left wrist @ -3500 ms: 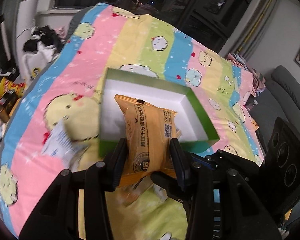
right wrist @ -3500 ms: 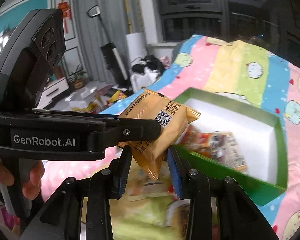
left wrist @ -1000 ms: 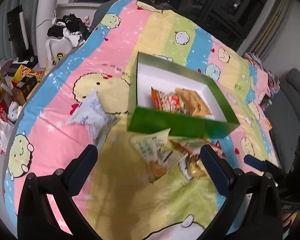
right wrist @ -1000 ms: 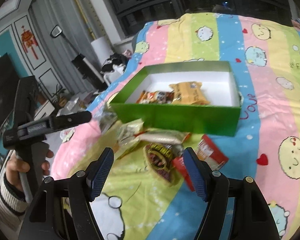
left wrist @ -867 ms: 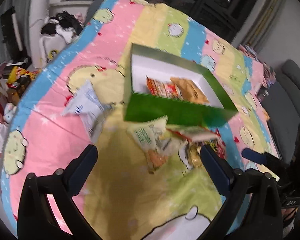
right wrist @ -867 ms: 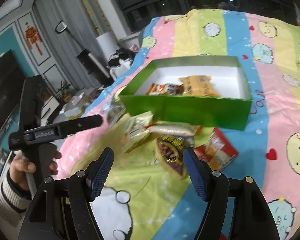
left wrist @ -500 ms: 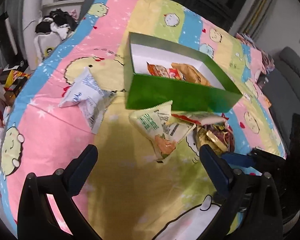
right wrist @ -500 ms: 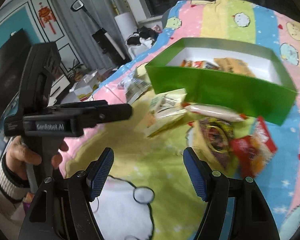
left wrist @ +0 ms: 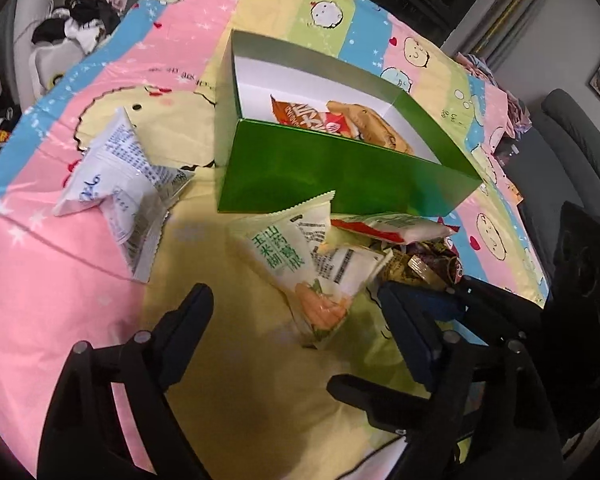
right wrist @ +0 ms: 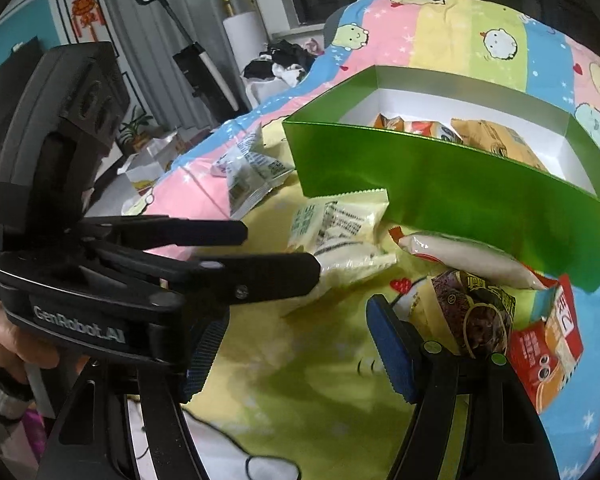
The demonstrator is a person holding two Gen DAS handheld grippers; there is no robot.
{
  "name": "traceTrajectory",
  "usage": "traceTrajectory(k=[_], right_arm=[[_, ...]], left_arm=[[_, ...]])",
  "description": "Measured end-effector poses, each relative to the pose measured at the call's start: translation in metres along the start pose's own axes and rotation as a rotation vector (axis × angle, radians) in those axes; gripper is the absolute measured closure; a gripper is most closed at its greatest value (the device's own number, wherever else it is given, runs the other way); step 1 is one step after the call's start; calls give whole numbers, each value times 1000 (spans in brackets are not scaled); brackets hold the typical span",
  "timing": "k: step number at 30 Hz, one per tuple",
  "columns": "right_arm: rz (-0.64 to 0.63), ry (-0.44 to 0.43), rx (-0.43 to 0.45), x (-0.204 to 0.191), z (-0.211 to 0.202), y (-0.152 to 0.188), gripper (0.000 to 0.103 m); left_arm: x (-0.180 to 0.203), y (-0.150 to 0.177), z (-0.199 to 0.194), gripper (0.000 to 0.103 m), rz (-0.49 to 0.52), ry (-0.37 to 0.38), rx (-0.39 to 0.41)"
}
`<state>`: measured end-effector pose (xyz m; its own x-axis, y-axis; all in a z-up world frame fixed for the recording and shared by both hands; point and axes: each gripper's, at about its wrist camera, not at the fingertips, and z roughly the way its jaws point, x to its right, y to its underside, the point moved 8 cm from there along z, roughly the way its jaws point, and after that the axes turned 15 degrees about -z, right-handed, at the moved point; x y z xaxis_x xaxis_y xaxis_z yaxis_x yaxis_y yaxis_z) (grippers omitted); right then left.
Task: Organize snacks
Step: 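Reach the left gripper to the white-green yam snack packet and grasp it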
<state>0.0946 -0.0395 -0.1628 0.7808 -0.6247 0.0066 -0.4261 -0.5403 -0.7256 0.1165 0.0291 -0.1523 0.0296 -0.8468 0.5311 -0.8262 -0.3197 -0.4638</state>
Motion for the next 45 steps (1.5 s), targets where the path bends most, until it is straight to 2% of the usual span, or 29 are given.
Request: traceTrajectory(k=[5, 8, 12, 13, 17, 18, 19, 21, 22, 23, 26, 36, 38, 43, 44, 45], right_arm=[[-12, 51, -26, 5, 9, -8, 31], [-32, 79, -55, 6, 13, -10, 31], [-41, 83, -73, 7, 15, -9, 31], [-45, 89, -77, 8, 15, -9, 31], [-73, 104, -97, 6, 19, -8, 31], [-78, 106, -103, 6, 20, -8, 31], [-81, 104, -103, 6, 20, -7, 31], [-79, 94, -103, 7, 21, -5, 31], [-78, 87, -104, 8, 21, -3, 31], [-79, 85, -103, 9, 20, -1, 33], [-46, 36, -107, 12, 20, 7, 42], [18, -21, -98, 15, 3, 23, 42], [26, -24, -95, 13, 0, 28, 42], [-14, -8, -88, 8, -1, 27, 43], [-26, 7, -86, 7, -2, 26, 45], [-31, 6, -82, 5, -1, 23, 56]], left_arm=[[0, -16, 9, 17, 7, -5, 12], [7, -28, 10, 17, 57, 20, 34], [15, -36, 23, 17, 142, 50, 3], [18, -35, 29, 17, 157, 72, -25], [16, -30, 47, 18, 160, 93, -106], [17, -29, 47, 18, 161, 103, -106], [18, -27, 45, 20, 161, 122, -118], [17, -23, 42, 47, 156, 144, -140], [15, -19, 42, 64, 154, 141, -154], [14, -14, 43, 72, 154, 141, -167], [16, -3, 38, 72, 173, 146, -172], [8, 13, 17, 67, 40, 179, -164], [6, 16, 12, 60, 12, 187, -162], [10, 23, 7, 61, 22, 170, -149], [11, 24, 6, 61, 19, 160, -142], [12, 26, 5, 63, 17, 153, -137]])
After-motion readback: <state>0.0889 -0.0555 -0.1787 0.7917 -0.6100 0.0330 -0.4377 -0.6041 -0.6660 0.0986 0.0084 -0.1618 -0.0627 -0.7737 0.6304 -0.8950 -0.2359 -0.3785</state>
